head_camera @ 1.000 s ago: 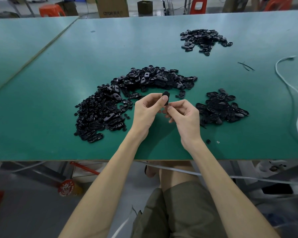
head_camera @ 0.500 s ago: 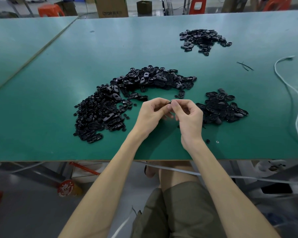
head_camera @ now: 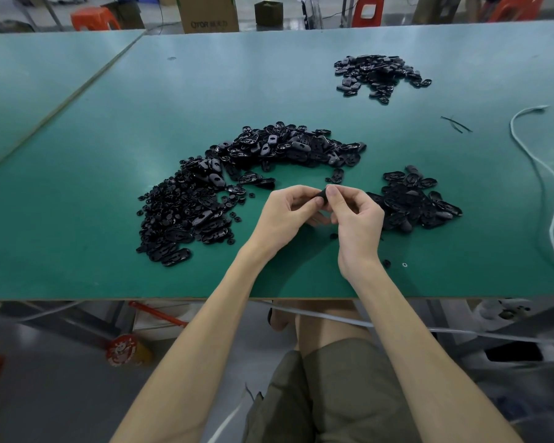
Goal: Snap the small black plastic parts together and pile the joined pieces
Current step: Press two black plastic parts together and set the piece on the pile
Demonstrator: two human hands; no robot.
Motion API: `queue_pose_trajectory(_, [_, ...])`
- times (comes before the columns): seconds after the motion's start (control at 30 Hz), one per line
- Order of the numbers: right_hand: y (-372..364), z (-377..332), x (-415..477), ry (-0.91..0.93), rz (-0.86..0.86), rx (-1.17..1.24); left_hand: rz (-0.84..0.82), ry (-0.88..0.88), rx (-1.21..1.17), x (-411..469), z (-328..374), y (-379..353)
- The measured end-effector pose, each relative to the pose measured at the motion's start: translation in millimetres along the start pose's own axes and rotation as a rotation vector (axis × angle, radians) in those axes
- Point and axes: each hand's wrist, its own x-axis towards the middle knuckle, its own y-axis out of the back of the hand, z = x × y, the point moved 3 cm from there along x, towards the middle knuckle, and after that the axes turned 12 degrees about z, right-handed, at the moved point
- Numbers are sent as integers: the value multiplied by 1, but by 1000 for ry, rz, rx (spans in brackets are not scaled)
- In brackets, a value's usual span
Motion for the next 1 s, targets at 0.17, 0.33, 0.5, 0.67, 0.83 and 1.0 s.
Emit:
queue_pose_trajectory(0.17, [0,0,0,-14,-2,-2,0,-2,-10,0,0,1])
queue_pose_trajectory(0.33, [0,0,0,-11,-18,-5,17,0,-1,0,-1,1])
queue_pose_trajectory(0.5, [0,2,1,-4,-27,-11,30,20,22,1,-1,1])
queue_pose_trajectory(0.67, [-2,3,0,-5,-61,-30,79,24,71,1,0,1])
queue_pose_trajectory(0.83, [-4,6,1,-19,-78,-61,96,16,93,0,2,1])
queue_pose_trajectory(1.0, [-4,6,0,-15,-76,-64,110,0,96,-1,3,1])
